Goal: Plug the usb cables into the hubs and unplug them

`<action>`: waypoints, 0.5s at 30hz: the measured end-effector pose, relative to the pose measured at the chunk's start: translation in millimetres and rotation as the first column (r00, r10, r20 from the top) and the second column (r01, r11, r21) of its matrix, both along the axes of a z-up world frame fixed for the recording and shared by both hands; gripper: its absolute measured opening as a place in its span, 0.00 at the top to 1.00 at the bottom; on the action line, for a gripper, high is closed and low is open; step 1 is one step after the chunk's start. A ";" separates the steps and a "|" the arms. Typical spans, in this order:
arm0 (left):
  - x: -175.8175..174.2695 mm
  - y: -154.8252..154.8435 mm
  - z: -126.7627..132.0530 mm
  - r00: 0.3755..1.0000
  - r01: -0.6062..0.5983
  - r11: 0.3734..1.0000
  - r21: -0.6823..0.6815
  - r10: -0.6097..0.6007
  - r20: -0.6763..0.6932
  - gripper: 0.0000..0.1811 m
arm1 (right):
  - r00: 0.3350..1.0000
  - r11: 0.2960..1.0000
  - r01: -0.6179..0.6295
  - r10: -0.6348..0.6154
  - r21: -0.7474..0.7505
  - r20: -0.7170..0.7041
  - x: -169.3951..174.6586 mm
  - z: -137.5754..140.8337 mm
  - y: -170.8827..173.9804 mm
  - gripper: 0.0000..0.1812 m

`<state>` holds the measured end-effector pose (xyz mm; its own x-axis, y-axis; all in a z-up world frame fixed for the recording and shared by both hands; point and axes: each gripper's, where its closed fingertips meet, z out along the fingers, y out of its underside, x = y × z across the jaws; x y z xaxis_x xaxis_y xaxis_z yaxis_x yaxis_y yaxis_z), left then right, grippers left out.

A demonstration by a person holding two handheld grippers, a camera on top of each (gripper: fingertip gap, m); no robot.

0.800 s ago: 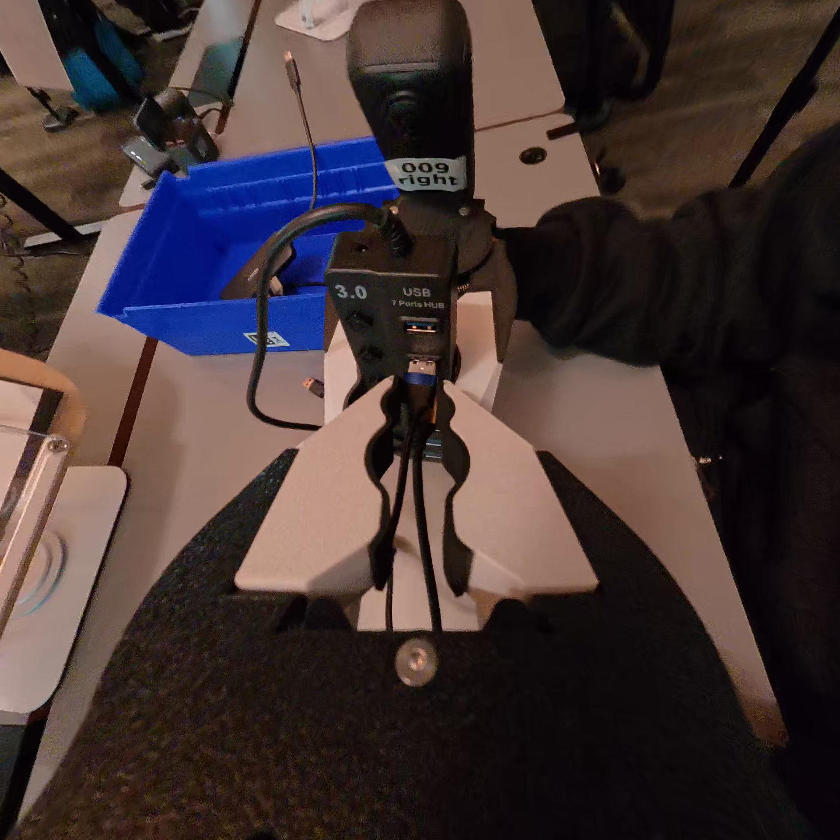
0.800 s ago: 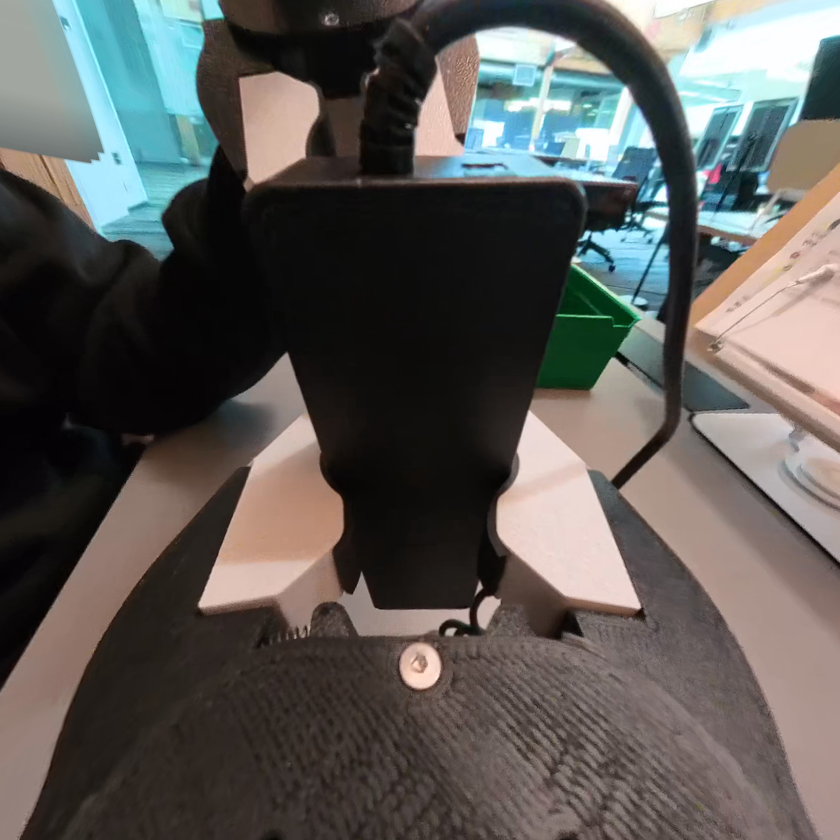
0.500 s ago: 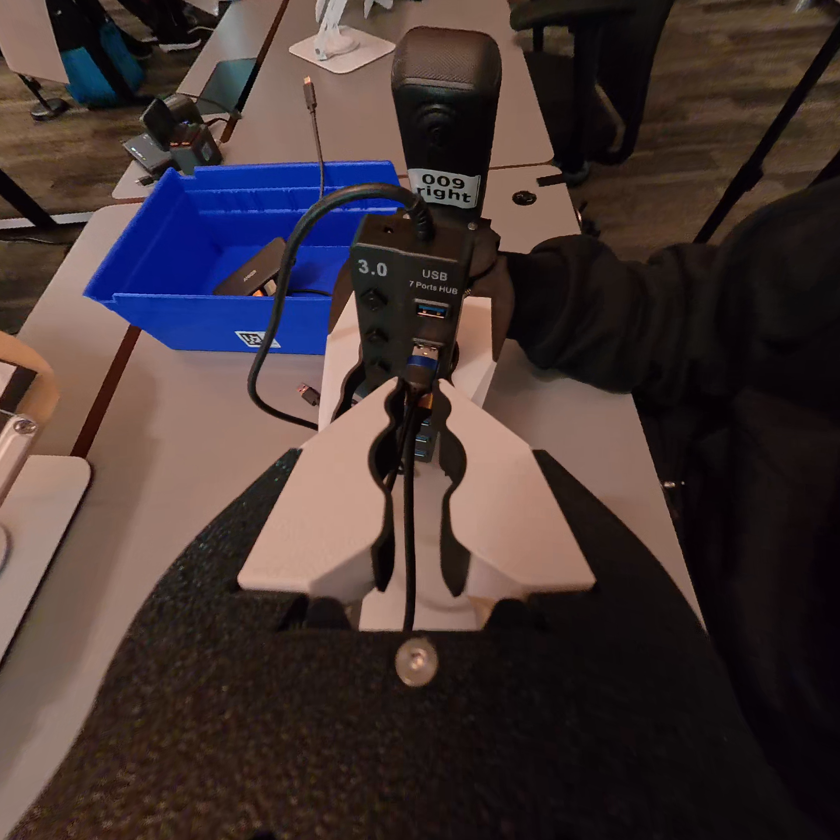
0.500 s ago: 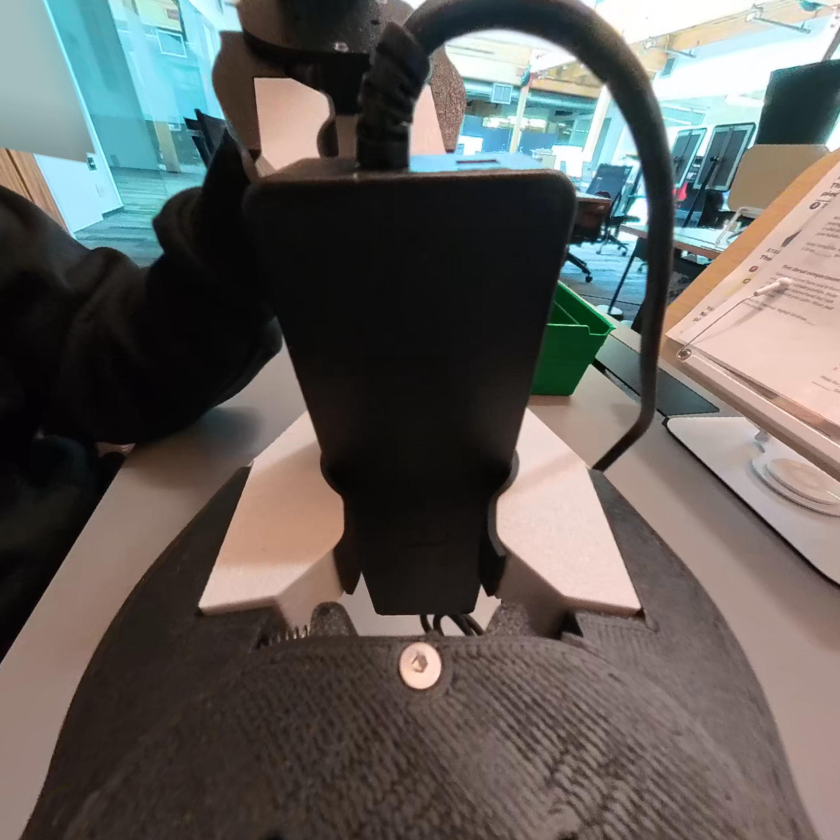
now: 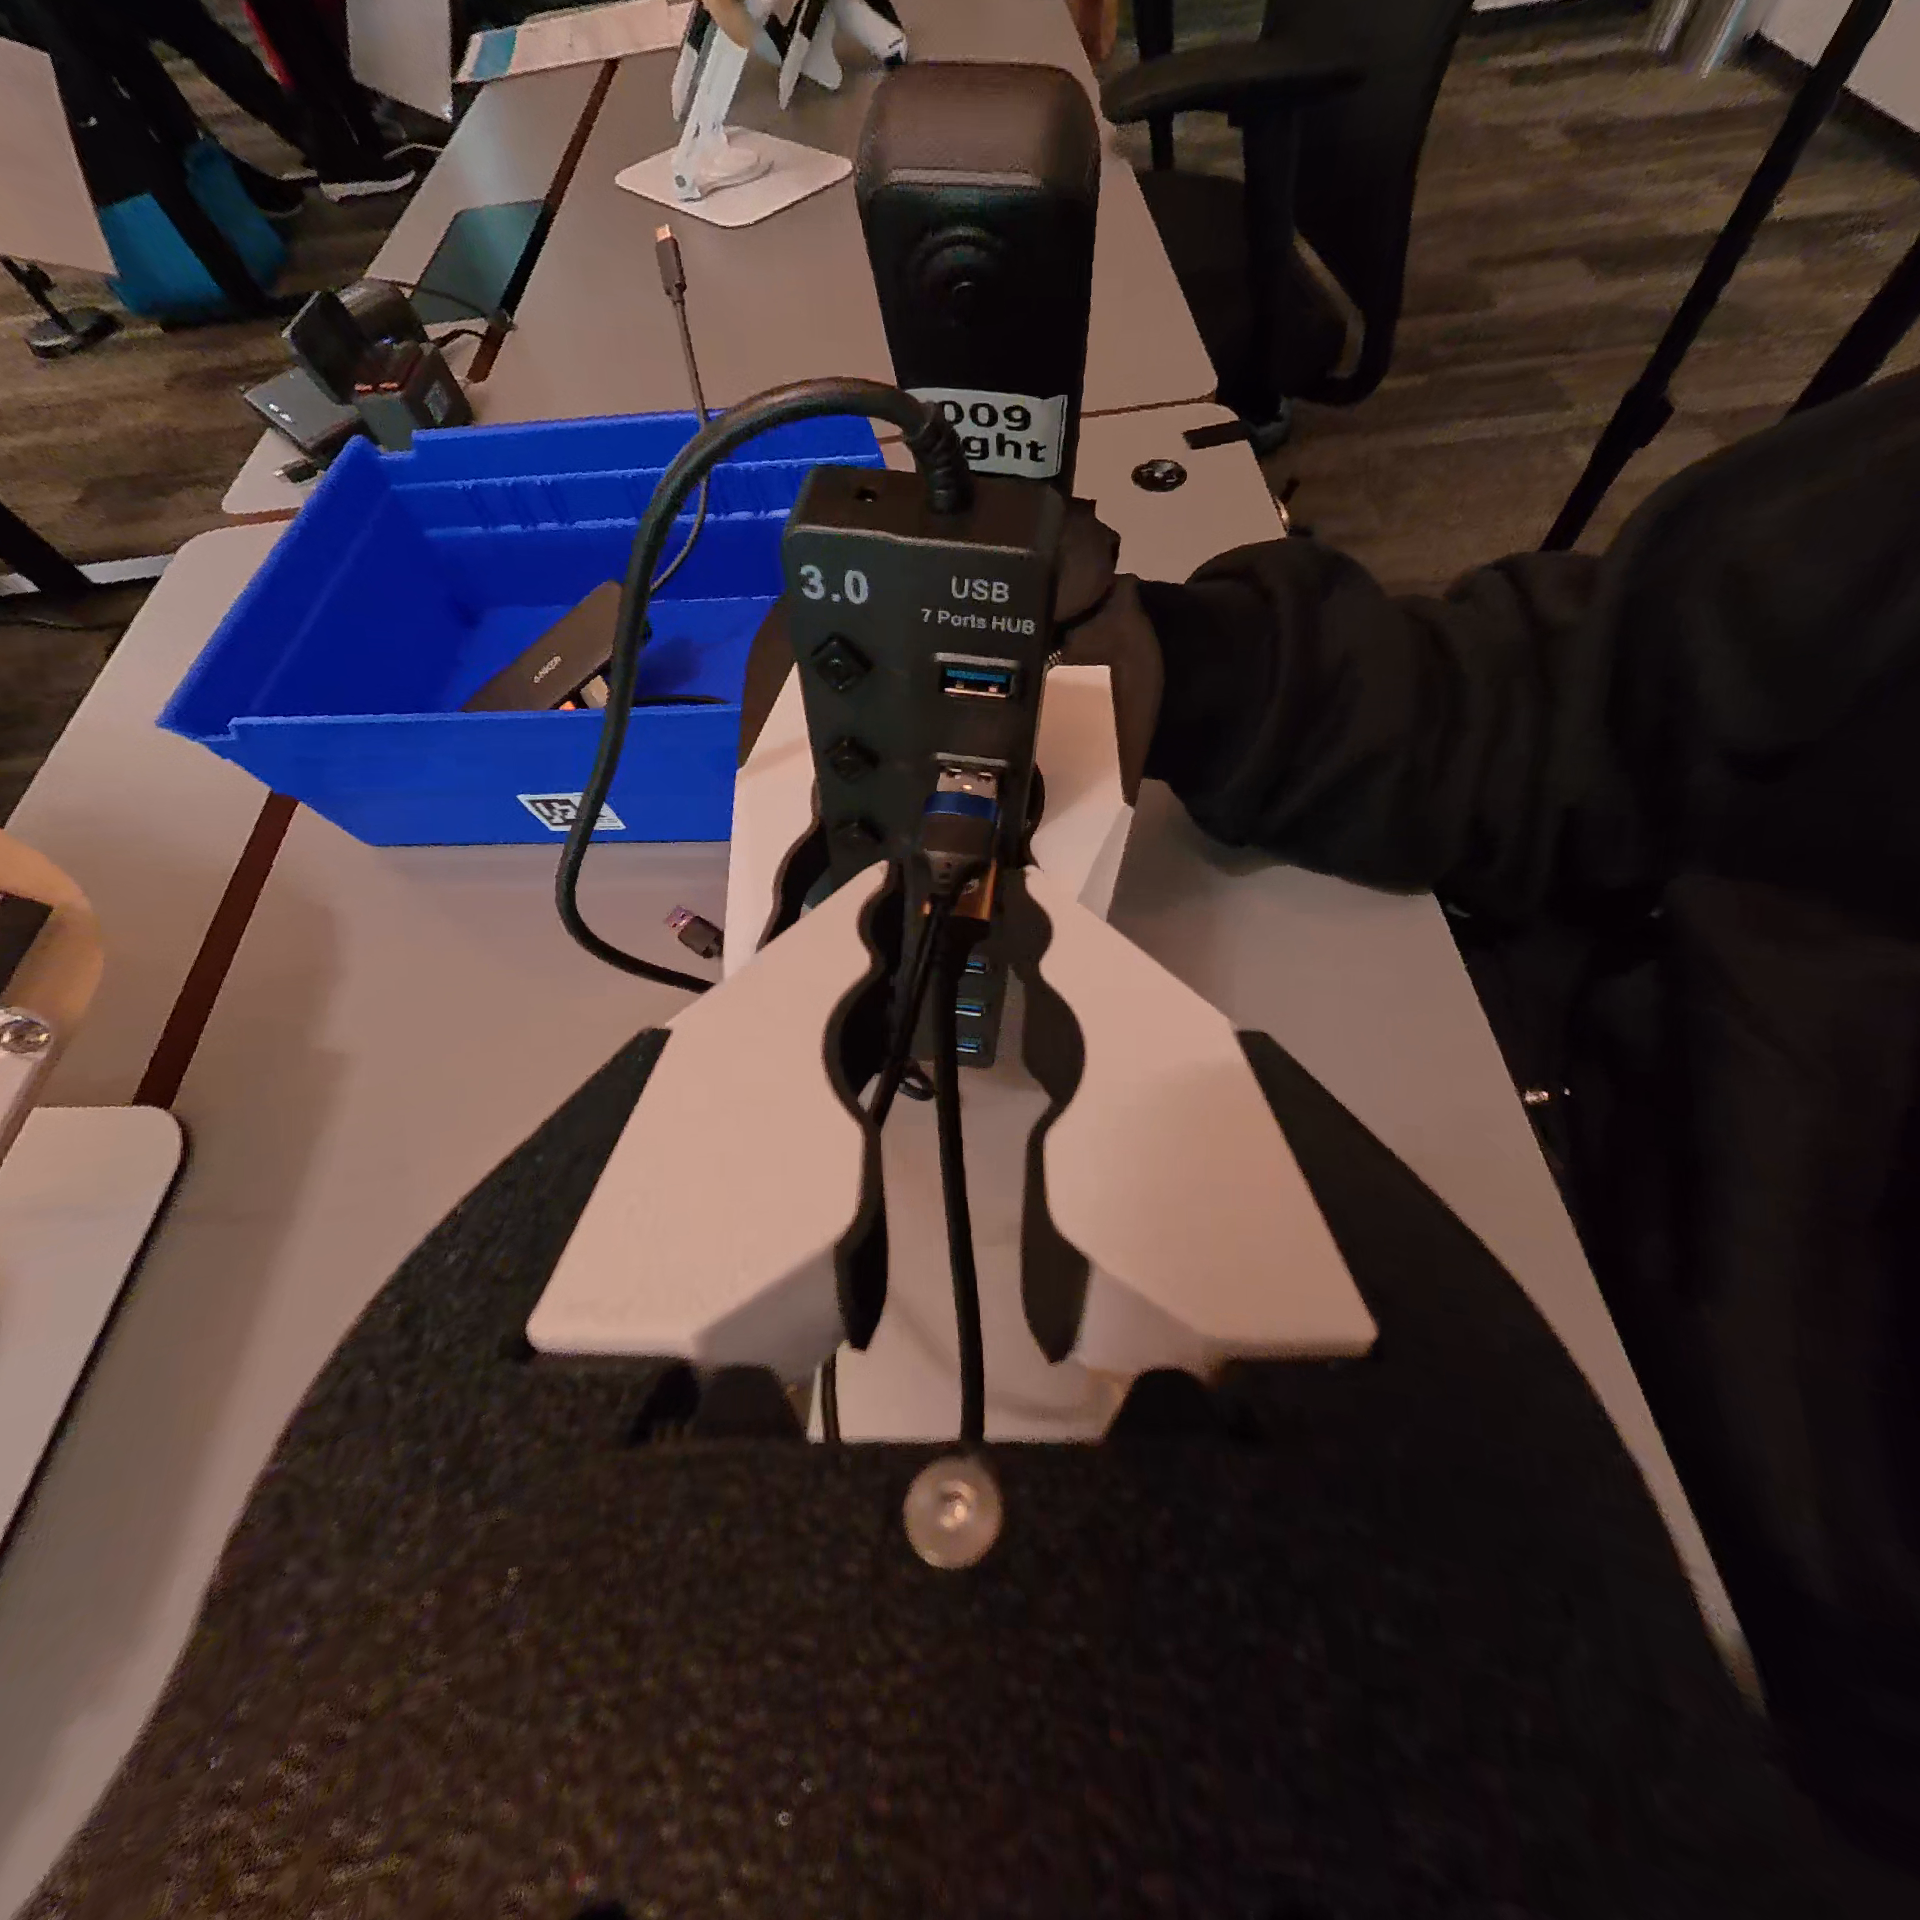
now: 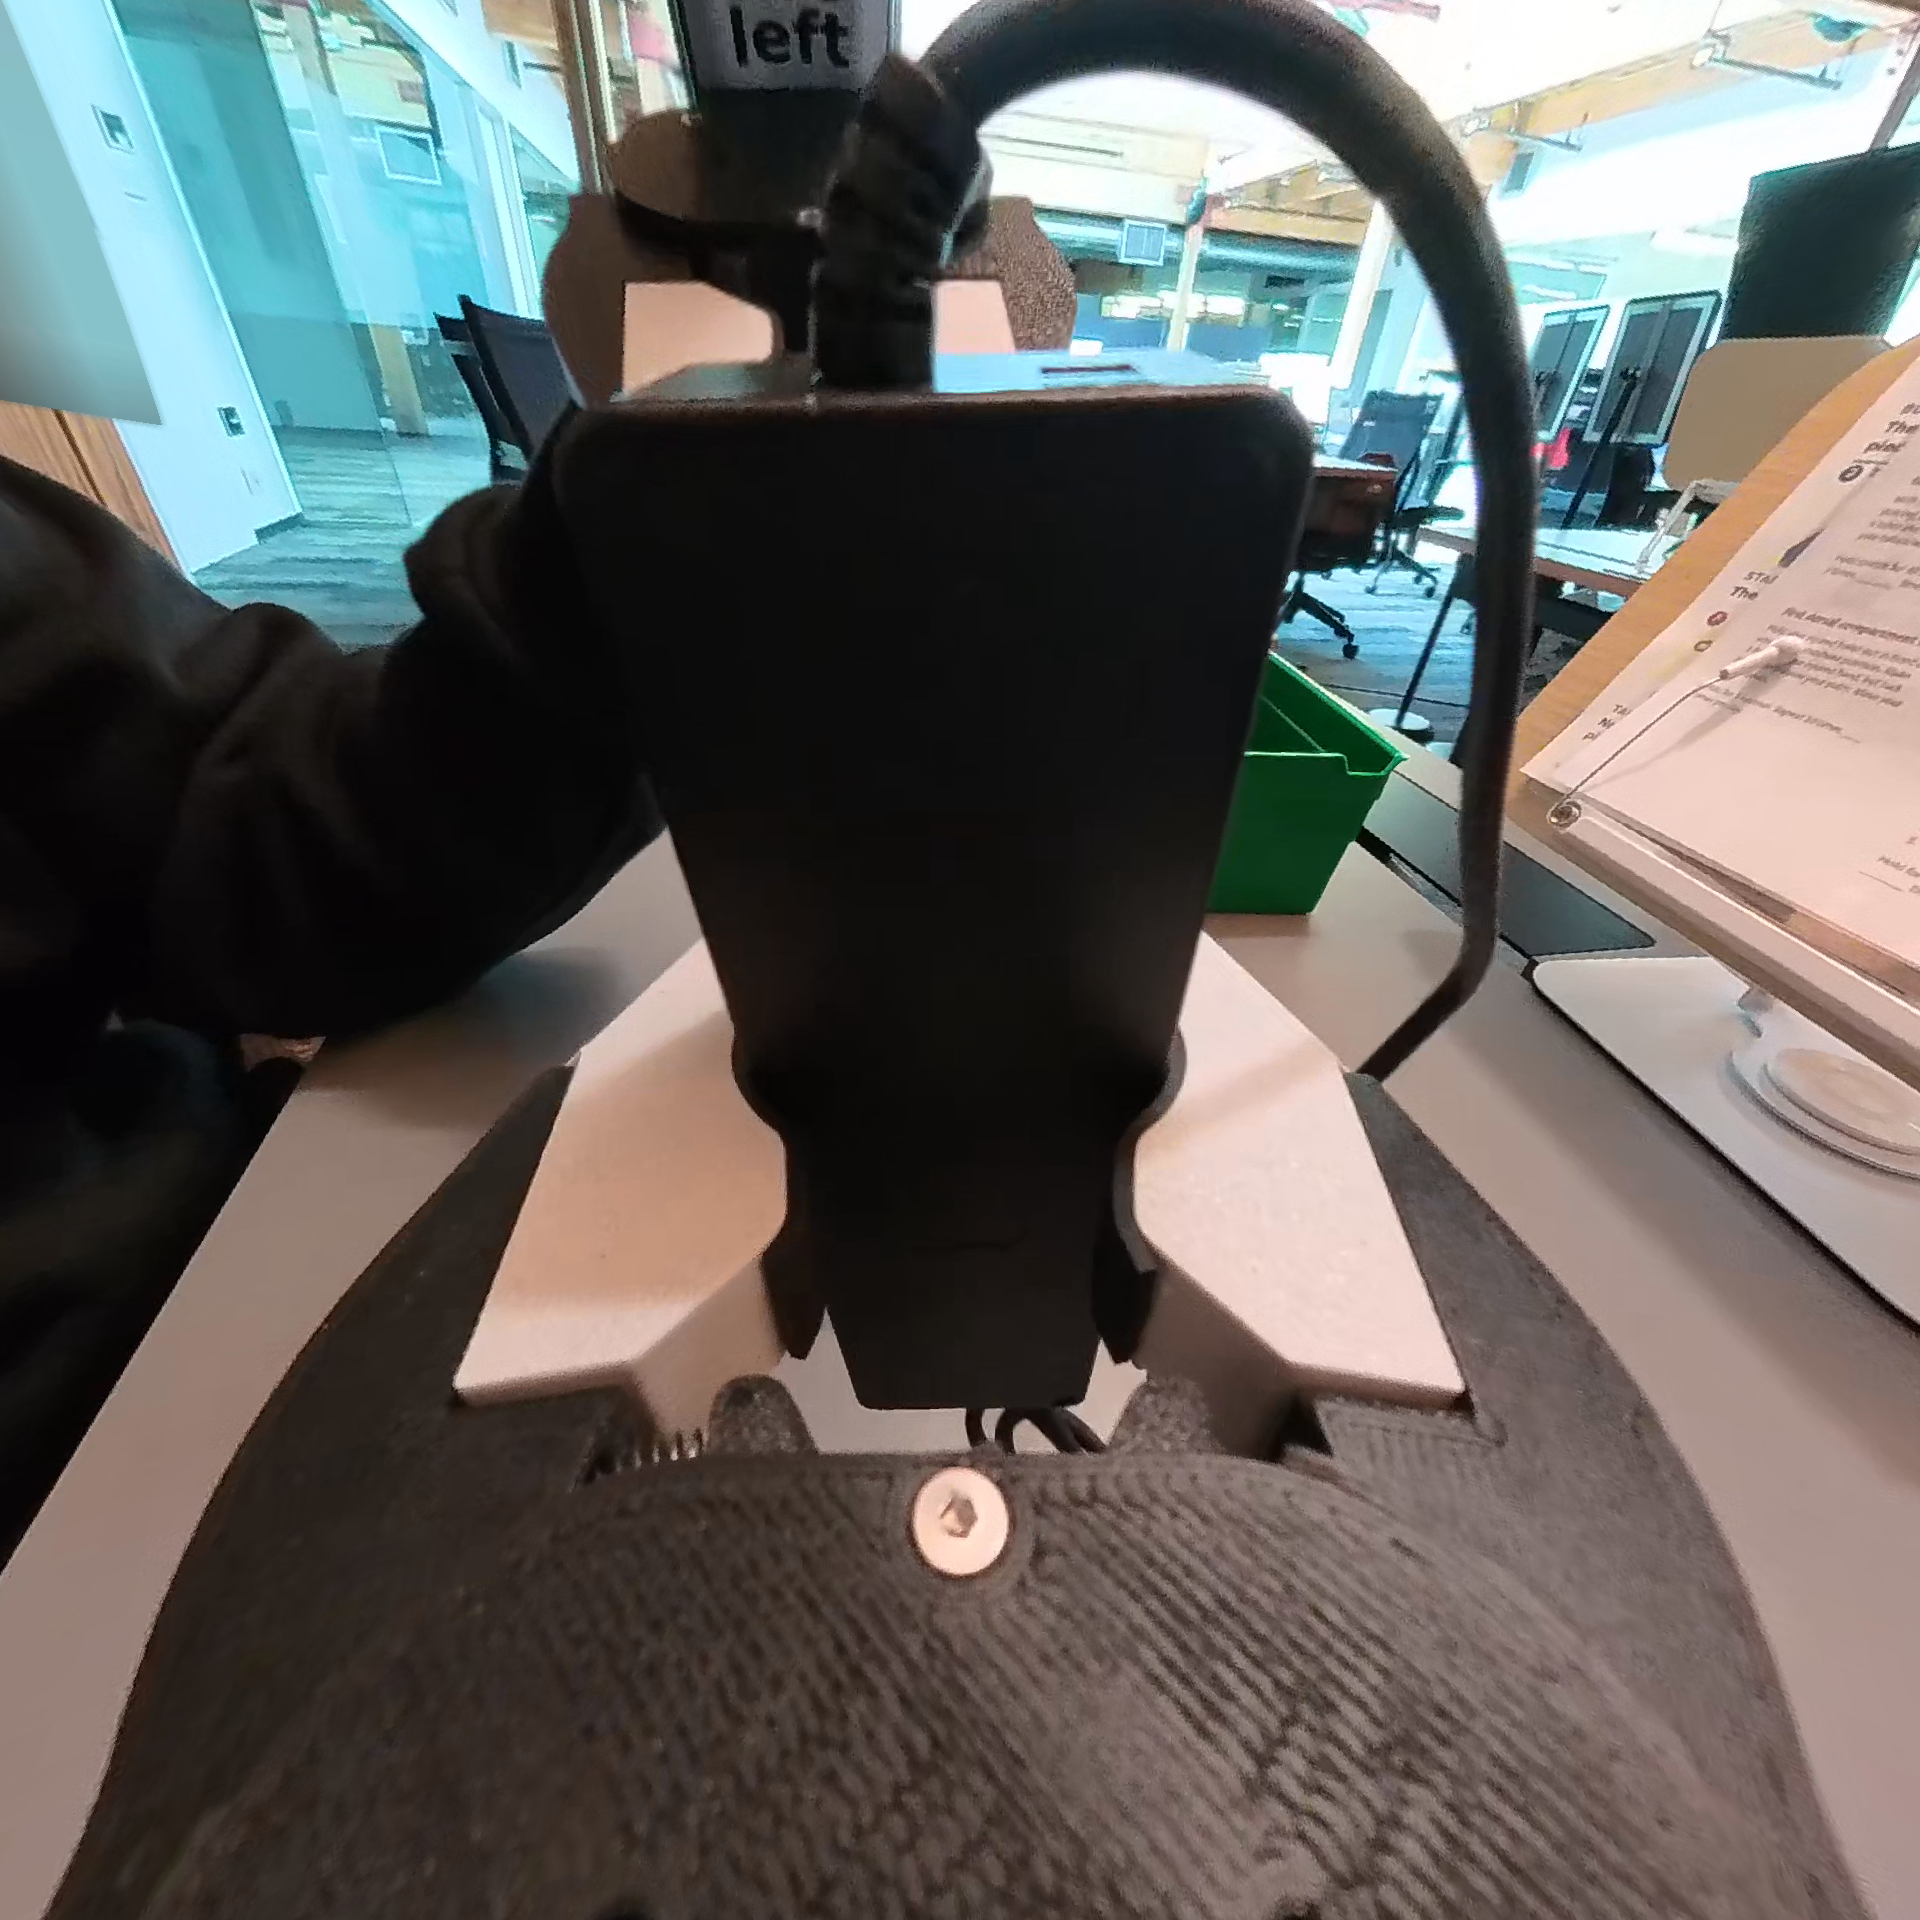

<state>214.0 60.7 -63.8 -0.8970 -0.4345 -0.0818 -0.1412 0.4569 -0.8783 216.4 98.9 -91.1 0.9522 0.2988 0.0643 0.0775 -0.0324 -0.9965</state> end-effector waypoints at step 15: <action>7.4 -0.4 -7.5 0.998 -0.018 0.993 0.120 0.010 0.069 0.94 | 0.998 0.995 0.040 -0.036 -0.088 0.043 4.8 -12.7 -0.3 0.66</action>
<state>221.4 60.4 -71.3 -0.8816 -0.4299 -0.1948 -0.0900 0.5582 -0.8248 221.2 98.5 -103.8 0.9600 0.2688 0.0785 0.1154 -0.1242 -0.9855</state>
